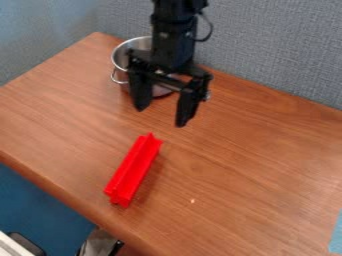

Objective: Put the red object in the metal pot

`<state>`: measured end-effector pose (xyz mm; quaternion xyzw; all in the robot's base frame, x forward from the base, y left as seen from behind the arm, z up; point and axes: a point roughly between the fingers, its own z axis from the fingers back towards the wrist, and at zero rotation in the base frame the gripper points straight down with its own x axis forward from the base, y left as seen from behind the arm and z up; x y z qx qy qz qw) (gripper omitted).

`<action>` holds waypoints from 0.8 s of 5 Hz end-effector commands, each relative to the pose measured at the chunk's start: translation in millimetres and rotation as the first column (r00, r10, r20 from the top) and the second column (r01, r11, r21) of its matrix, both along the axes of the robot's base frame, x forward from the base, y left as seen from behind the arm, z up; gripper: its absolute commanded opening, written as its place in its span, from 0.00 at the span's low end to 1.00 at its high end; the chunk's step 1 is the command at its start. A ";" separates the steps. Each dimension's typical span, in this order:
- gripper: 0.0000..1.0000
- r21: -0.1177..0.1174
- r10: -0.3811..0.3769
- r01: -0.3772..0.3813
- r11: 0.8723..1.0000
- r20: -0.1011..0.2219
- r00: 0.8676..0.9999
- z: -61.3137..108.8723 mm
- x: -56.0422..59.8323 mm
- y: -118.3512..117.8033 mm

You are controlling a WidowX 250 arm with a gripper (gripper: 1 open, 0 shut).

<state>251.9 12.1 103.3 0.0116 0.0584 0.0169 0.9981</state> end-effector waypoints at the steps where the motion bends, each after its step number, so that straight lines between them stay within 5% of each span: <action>1: 1.00 0.031 0.018 -0.020 0.999 0.060 0.998 3.8 -13.4 15.5; 2: 1.00 0.048 0.035 -0.039 0.998 0.078 0.996 -7.0 -22.0 24.3; 4: 1.00 0.066 0.079 -0.091 0.994 0.166 0.983 -34.3 -21.3 26.6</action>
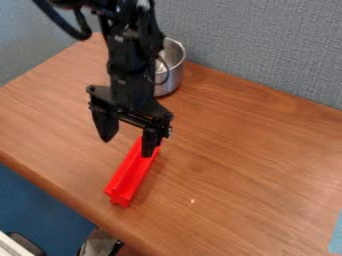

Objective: Put the red object in the metal pot

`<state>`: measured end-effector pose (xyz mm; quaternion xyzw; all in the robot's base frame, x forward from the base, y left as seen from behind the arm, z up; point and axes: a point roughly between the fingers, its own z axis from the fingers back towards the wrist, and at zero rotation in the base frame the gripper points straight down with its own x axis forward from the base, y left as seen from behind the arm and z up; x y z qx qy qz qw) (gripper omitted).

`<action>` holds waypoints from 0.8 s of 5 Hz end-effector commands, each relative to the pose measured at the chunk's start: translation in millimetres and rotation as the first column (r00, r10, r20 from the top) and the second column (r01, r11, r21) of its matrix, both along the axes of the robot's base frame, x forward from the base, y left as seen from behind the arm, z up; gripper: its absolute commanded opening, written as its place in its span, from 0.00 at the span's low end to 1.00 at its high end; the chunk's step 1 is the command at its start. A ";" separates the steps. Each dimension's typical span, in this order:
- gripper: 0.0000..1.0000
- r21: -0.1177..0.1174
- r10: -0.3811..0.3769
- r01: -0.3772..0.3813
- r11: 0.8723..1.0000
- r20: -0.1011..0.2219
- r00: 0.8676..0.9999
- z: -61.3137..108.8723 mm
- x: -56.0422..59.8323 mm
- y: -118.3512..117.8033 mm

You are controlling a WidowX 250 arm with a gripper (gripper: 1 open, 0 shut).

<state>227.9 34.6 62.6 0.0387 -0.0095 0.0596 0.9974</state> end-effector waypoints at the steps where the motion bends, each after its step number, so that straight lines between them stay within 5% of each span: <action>1: 1.00 0.018 0.020 -0.021 1.000 0.055 0.998 -6.8 6.0 4.5; 4: 1.00 0.068 0.033 -0.040 0.997 0.101 0.994 -26.5 15.2 4.4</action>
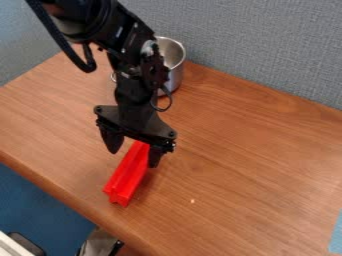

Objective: Put the red object in the metal pot

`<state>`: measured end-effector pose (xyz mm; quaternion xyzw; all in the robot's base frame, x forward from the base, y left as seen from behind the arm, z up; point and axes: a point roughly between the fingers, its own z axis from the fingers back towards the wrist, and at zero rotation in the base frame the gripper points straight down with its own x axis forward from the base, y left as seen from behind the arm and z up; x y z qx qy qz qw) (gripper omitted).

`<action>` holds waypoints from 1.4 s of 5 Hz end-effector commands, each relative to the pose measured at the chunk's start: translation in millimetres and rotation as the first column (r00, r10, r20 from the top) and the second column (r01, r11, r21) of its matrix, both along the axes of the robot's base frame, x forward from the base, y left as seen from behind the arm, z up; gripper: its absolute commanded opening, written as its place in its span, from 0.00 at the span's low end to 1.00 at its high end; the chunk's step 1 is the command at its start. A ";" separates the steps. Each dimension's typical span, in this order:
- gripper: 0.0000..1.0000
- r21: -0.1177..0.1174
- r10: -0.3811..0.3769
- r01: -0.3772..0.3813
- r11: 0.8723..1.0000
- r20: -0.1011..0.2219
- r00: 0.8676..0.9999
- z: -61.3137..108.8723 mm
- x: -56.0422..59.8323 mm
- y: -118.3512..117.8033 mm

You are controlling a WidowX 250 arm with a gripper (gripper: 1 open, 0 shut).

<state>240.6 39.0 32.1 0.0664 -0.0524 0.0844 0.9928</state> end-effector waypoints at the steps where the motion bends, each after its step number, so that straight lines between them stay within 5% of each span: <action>1: 1.00 0.024 -0.005 0.005 1.000 0.016 1.000 5.3 3.3 0.9; 7: 1.00 0.051 0.016 -0.017 0.999 0.030 0.999 13.6 8.9 1.2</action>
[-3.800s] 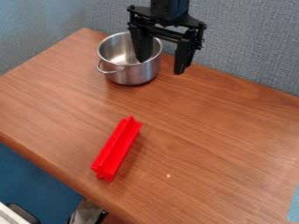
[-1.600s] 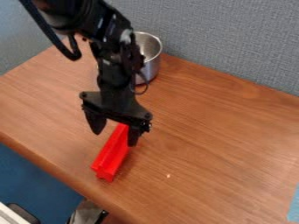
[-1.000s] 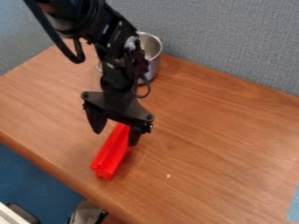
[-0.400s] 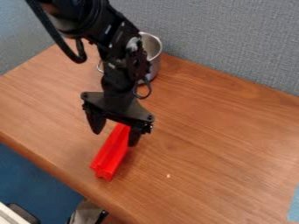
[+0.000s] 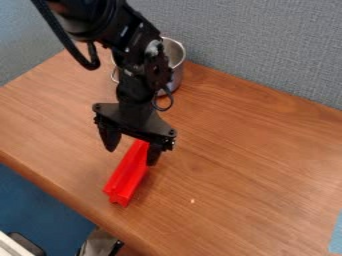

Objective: Put the red object in the metal pot

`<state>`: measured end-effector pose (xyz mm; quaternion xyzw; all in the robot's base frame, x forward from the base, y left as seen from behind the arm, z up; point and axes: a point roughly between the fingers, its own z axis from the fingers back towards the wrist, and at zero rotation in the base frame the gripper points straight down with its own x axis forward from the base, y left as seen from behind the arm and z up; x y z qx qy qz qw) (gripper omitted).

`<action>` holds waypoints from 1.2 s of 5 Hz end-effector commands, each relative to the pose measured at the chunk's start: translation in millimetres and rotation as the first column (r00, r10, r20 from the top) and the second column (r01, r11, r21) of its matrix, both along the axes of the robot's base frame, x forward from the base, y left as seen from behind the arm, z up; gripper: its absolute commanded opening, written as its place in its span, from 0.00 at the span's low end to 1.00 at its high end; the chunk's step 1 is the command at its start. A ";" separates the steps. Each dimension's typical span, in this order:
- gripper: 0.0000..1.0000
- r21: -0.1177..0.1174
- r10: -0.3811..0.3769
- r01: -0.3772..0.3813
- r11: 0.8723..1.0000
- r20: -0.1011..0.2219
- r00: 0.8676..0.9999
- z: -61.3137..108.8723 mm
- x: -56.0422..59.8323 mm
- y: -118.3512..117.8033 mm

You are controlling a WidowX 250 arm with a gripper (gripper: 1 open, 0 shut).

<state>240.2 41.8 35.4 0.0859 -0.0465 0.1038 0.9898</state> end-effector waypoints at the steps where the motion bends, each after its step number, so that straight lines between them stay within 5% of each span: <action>1: 1.00 0.015 -0.025 0.025 1.000 0.044 0.999 10.6 9.9 -2.0; 6: 1.00 0.008 0.000 -0.001 1.000 0.059 0.998 10.7 10.2 1.5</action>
